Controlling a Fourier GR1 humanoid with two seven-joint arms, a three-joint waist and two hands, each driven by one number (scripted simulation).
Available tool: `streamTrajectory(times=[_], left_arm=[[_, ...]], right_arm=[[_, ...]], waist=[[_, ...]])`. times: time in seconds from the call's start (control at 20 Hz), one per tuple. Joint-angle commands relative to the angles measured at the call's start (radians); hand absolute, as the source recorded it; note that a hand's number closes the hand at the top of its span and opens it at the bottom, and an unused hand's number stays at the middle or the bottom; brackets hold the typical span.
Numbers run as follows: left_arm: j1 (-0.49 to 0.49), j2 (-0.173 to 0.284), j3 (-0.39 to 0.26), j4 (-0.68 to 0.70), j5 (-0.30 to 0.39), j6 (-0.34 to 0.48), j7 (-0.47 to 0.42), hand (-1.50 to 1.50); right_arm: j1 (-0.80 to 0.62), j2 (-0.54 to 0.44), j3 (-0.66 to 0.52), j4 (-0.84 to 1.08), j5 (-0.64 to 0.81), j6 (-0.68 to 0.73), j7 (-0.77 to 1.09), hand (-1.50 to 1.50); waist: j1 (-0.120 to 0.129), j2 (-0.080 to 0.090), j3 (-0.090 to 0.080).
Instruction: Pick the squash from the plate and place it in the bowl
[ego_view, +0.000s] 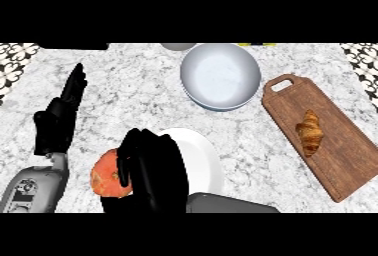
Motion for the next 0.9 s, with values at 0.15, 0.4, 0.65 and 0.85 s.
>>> streamTrajectory(times=[0.15,0.4,0.65,0.85], left_arm=[[0.025,-0.029,-0.014,-0.022,-0.029,0.027,-0.004,0.00],[0.023,0.011,0.037,-0.014,0.002,-0.012,-0.022,0.00],[0.103,-0.023,-0.016,-0.107,-0.037,0.010,-0.004,0.00],[-0.006,0.000,0.034,-0.035,-0.011,-0.010,0.019,0.00]], right_arm=[[-0.116,0.003,-0.090,0.138,0.006,-0.161,0.088,1.50],[-0.131,0.003,-0.243,0.311,-0.036,-0.210,-0.119,1.50],[-0.116,-0.097,-0.405,0.411,-0.109,-0.201,-0.365,1.50],[-0.138,-0.082,-0.441,0.599,-0.054,-0.261,-0.465,1.50]], waist=[[-0.008,0.007,0.001],[-0.012,0.012,0.001],[-0.010,0.013,0.002],[-0.014,0.017,0.002]])
